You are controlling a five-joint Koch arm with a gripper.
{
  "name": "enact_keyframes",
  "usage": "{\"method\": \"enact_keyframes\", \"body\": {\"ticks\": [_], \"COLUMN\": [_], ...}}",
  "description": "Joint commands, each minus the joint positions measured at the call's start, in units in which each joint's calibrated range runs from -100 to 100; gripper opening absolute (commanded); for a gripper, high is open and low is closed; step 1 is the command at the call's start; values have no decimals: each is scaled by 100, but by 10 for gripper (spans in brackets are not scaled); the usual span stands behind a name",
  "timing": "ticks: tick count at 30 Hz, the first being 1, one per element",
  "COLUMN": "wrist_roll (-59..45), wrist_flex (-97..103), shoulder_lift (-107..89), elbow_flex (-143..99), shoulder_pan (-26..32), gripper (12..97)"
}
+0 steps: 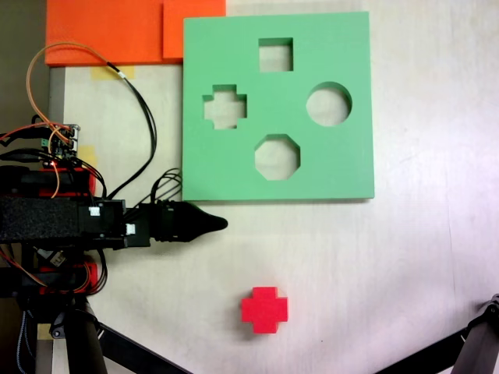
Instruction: Put the cross columnar block into the corresponding hole
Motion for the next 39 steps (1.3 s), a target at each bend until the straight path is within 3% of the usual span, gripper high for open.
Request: {"method": "enact_keyframes", "body": {"ticks": [1, 27, 33, 39], "wrist_roll": [-5, 249, 2256, 2603], "wrist_flex": [-581, -590, -898, -802], "shoulder_lift": [-41, -41, -41, -41], "elbow_flex": [-108, -108, -108, -108], "shoulder_pan": [-15, -117, -977, -1250], "gripper": [497, 494, 502, 493]}}
